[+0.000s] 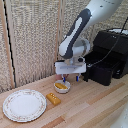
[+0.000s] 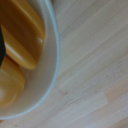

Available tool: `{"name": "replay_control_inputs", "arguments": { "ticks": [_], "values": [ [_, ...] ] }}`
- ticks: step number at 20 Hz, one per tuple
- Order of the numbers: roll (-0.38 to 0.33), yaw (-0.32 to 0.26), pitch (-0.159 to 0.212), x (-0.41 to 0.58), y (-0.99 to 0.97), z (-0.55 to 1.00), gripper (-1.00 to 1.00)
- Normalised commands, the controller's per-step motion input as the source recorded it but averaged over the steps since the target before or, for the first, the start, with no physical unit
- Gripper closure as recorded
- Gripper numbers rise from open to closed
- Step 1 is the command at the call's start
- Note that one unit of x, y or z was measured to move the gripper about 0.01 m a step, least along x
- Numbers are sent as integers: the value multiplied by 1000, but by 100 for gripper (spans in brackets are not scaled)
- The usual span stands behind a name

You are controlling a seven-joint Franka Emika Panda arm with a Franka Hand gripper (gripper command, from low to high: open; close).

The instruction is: Please go towards the air fryer and gently seize its handle using your gripper. Slowly reveal the interior of the air fryer by pulling the handle outward. Head to the bowl filled with hot dogs and firmly but gently grasp it. Carefully place it inside the now-open air fryer.

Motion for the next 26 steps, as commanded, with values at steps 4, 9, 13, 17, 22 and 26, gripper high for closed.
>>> {"name": "replay_control_inputs", "arguments": {
  "ticks": [4,9,13,17,22,26],
  "values": [
    [-81,237,-5,89,-141,-204,-100],
    [-21,191,0,70,-115,-109,100],
    [0,59,0,32,-19,-19,100],
    [6,87,2,0,0,-49,100],
    [0,111,-5,0,1,-2,100],
    [6,-16,-84,0,0,96,100]
  ]
}}
